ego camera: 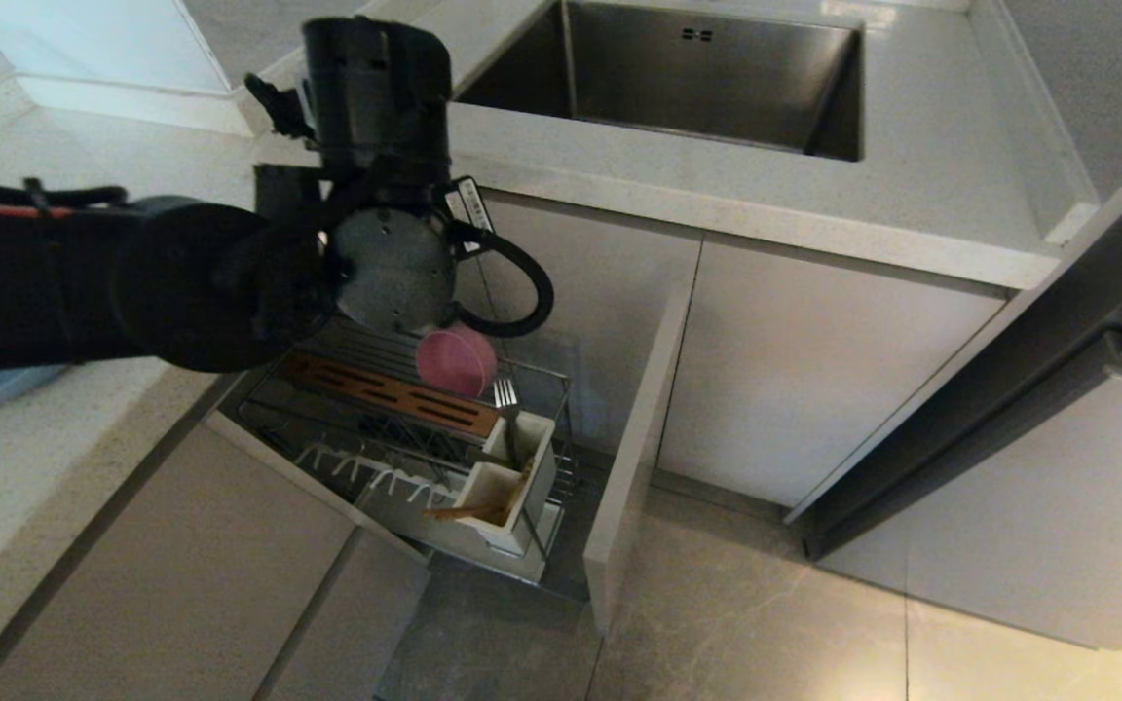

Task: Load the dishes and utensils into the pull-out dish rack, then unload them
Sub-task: Take the plate out of the cupboard

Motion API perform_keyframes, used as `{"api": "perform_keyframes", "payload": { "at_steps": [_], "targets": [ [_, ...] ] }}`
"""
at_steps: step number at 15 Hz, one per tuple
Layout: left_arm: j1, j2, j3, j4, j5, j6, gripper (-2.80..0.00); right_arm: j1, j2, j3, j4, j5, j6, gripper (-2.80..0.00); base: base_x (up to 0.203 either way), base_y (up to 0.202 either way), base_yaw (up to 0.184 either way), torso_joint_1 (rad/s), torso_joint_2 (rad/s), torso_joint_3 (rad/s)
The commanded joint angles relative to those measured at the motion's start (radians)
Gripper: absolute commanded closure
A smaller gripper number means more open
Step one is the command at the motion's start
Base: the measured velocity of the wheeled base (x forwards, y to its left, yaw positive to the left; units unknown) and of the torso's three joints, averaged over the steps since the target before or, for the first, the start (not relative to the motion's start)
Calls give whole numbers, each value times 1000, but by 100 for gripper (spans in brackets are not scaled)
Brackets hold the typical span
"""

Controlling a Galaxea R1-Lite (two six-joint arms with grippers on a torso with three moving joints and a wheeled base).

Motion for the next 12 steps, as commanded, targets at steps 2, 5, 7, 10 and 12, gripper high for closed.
{"api": "perform_keyframes", "payload": {
  "at_steps": [2, 5, 7, 10, 12],
  "targets": [
    [18, -144, -19, 23, -5, 92, 0, 0, 1, 0, -1, 0, 0, 0, 0, 0, 0, 0, 0, 0],
    [130, -236, -59, 134, -14, 211, 0, 0, 1, 0, -1, 0, 0, 0, 0, 0, 0, 0, 0, 0],
    [274, -273, -85, 222, -53, 263, 0, 0, 1, 0, -1, 0, 0, 0, 0, 0, 0, 0, 0, 0],
    [452, -263, -117, 435, -99, 285, 0, 0, 1, 0, -1, 0, 0, 0, 0, 0, 0, 0, 0, 0],
    [541, -208, -135, 560, -144, 280, 0, 0, 1, 0, 0, 0, 0, 0, 0, 0, 0, 0, 0, 0]
  ]
}}
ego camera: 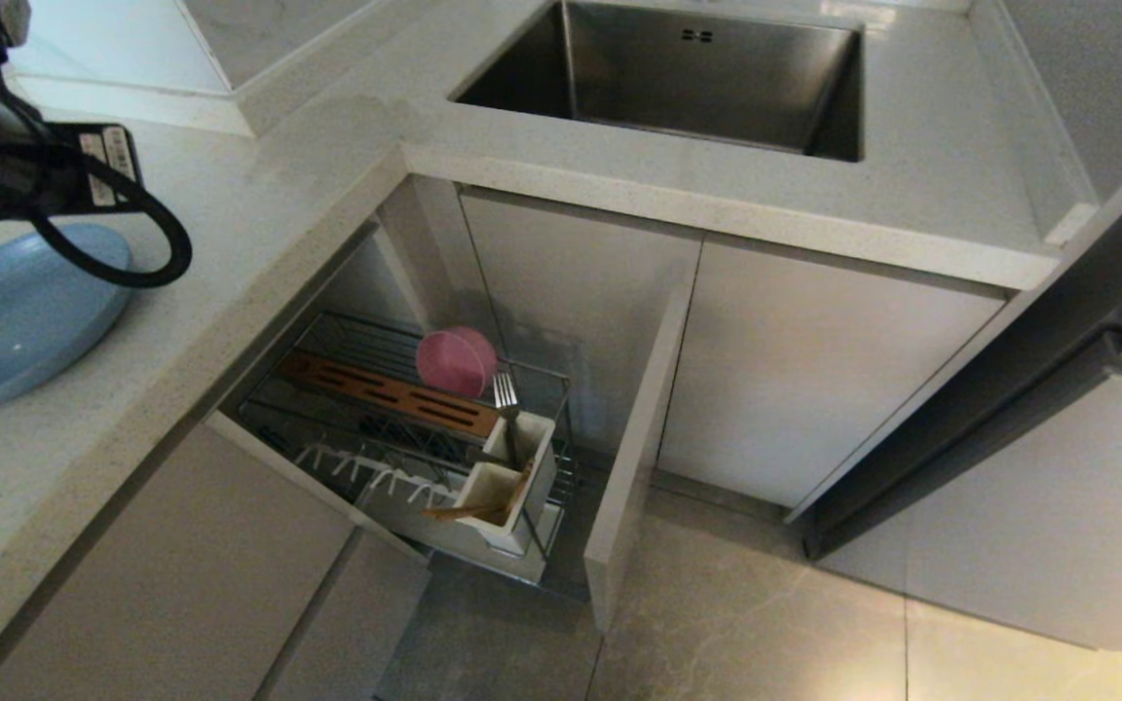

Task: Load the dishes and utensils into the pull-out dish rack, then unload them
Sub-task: Take the plate out of the cupboard

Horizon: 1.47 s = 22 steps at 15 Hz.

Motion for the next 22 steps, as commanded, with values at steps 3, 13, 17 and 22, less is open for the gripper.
{"api": "perform_keyframes", "payload": {
  "at_steps": [3, 13, 17, 22],
  "targets": [
    [77, 104, -37, 84, -125, -76, 0, 0, 1, 0, 1, 0, 0, 0, 0, 0, 0, 0, 0, 0],
    [125, 143, -108, 75, -138, -182, -280, 0, 1, 0, -1, 0, 0, 0, 0, 0, 0, 0, 0, 0],
    [154, 179, -109, 74, -152, -228, -280, 0, 1, 0, -1, 0, 0, 0, 0, 0, 0, 0, 0, 0],
    [187, 188, -108, 72, -195, -257, -280, 0, 1, 0, -1, 0, 0, 0, 0, 0, 0, 0, 0, 0]
  ]
}}
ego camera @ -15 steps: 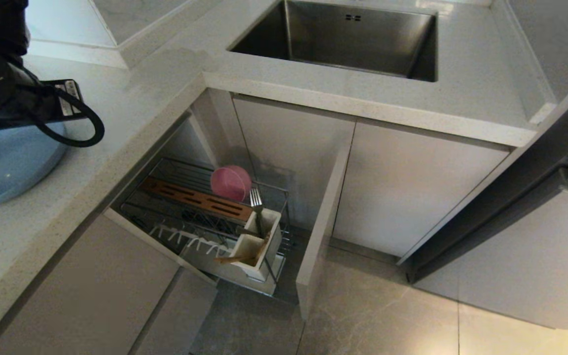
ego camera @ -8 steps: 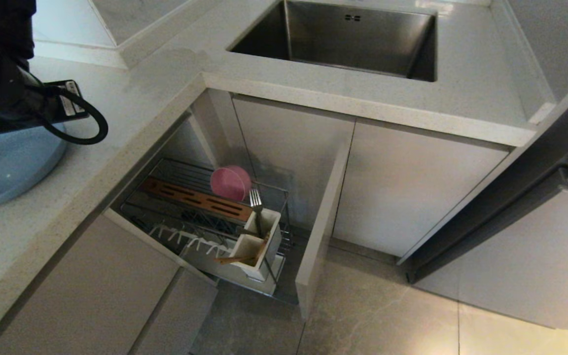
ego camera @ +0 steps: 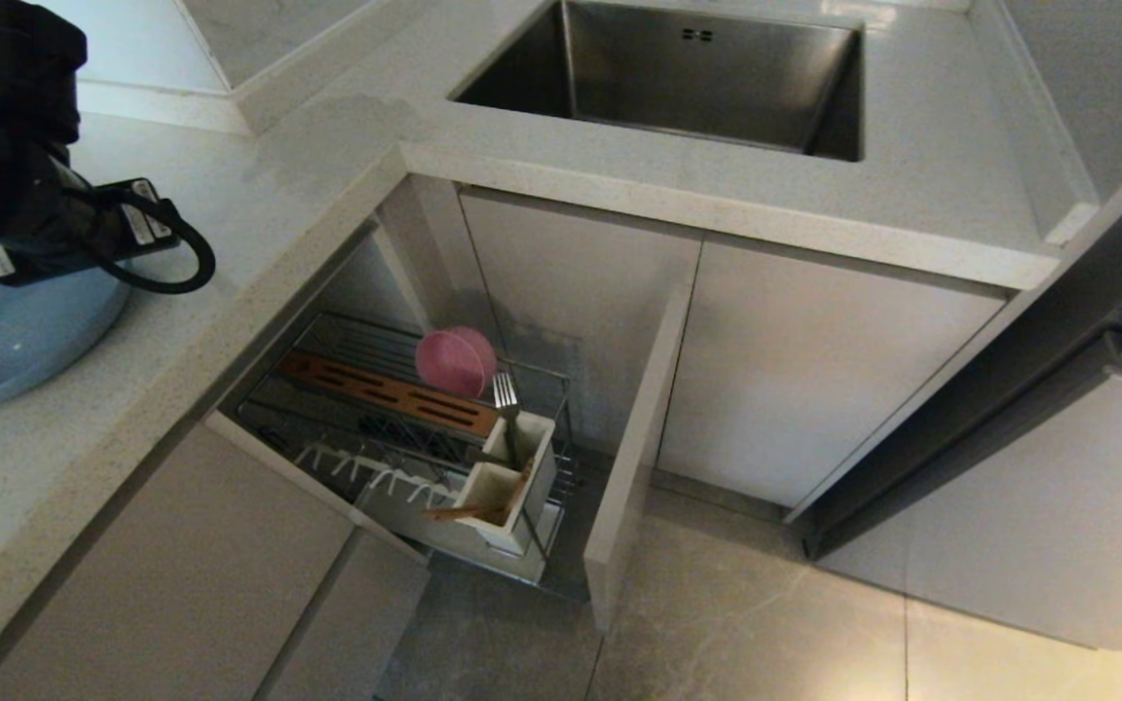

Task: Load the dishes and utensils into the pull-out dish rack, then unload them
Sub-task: Take the plate out of the cupboard

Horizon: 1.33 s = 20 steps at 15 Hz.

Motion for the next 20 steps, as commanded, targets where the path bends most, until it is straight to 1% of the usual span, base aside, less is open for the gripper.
{"api": "perform_keyframes", "payload": {
  "at_steps": [1, 3, 9, 11, 13, 15, 16, 20],
  "targets": [
    [6, 7, 3, 3, 0, -4, -280, 0, 1, 0, 0, 0, 0, 0, 0, 0, 0, 0, 0, 0],
    [17, 8, 1, 3, -19, -30, -280, 0, 1, 0, -1, 0, 0, 0, 0, 0, 0, 0, 0, 0],
    [51, 17, 3, 1, -53, -47, -280, 0, 1, 0, -1, 0, 0, 0, 0, 0, 0, 0, 0, 0],
    [56, 17, 4, 2, -56, -48, -280, 0, 1, 0, 0, 0, 0, 0, 0, 0, 0, 0, 0, 0],
    [57, 17, 6, 3, -64, -68, -280, 0, 1, 0, 0, 0, 0, 0, 0, 0, 0, 0, 0, 0],
    [58, 17, 8, 3, -65, -70, -280, 0, 1, 0, 0, 0, 0, 0, 0, 0, 0, 0, 0, 0],
    [58, 17, 8, 1, -66, -72, 0, 0, 1, 0, -1, 0, 0, 0, 0, 0, 0, 0, 0, 0],
    [61, 13, 8, 2, -66, -72, 0, 0, 1, 0, 0, 0, 0, 0, 0, 0, 0, 0, 0, 0]
  ]
}}
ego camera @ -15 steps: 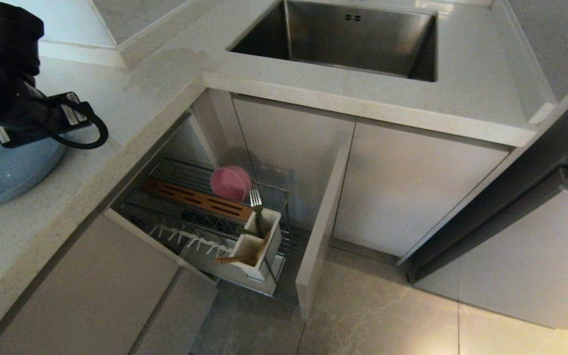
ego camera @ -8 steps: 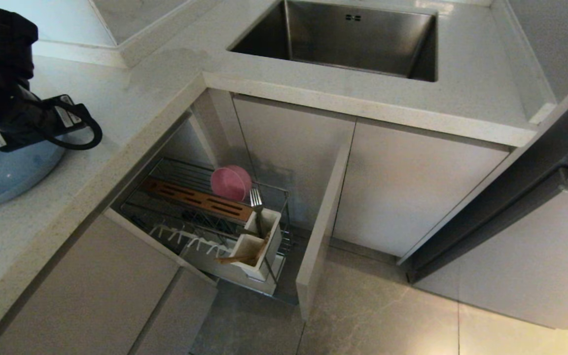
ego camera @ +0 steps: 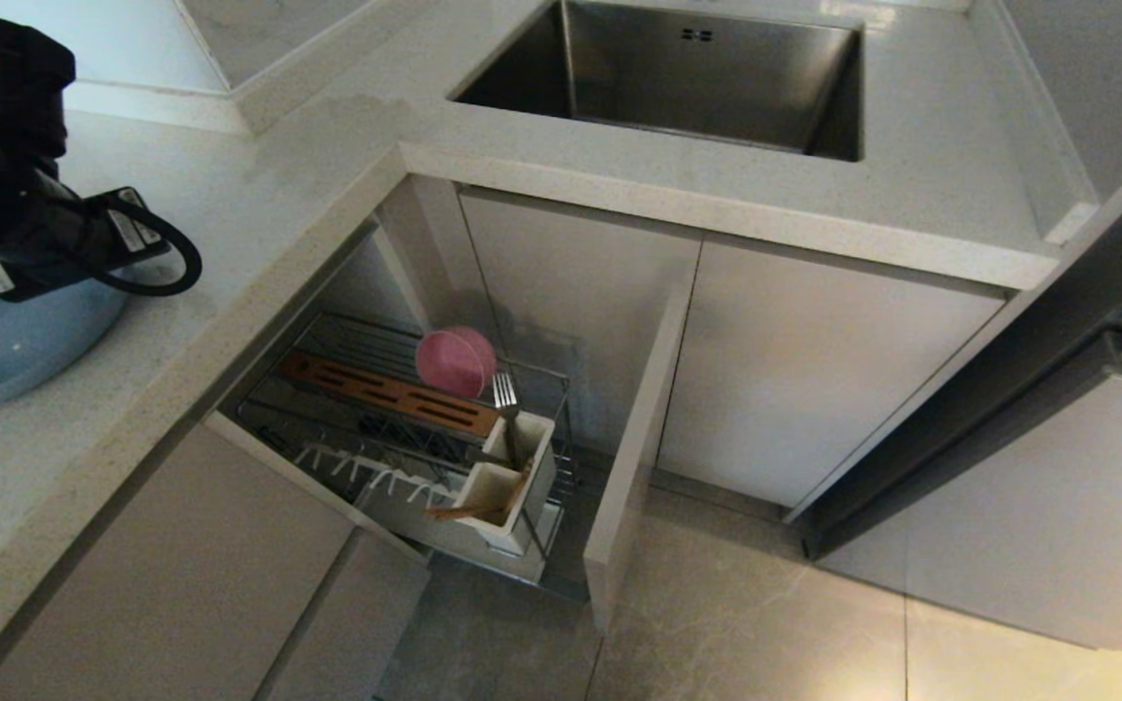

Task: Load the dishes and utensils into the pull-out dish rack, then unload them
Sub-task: Take the plate out of the cupboard

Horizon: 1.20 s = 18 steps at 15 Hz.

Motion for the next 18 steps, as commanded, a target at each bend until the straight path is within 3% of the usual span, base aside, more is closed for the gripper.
{"api": "perform_keyframes", "payload": {
  "at_steps": [1, 10, 14, 18],
  "targets": [
    [0, -4, 0, 2, 3, -2, 0, 0, 1, 0, 1, 0, 0, 0, 0, 0, 0, 0, 0, 0],
    [-1, -32, -15, -5, 3, -16, 0, 0, 1, 0, 1, 0, 0, 0, 0, 0, 0, 0, 0, 0],
    [-25, -100, -28, -102, 5, -13, 0, 0, 1, 0, 1, 0, 0, 0, 0, 0, 0, 0, 0, 0],
    [-95, -201, -47, -182, 12, -7, 0, 0, 1, 0, 1, 0, 0, 0, 0, 0, 0, 0, 0, 0]
  ]
}}
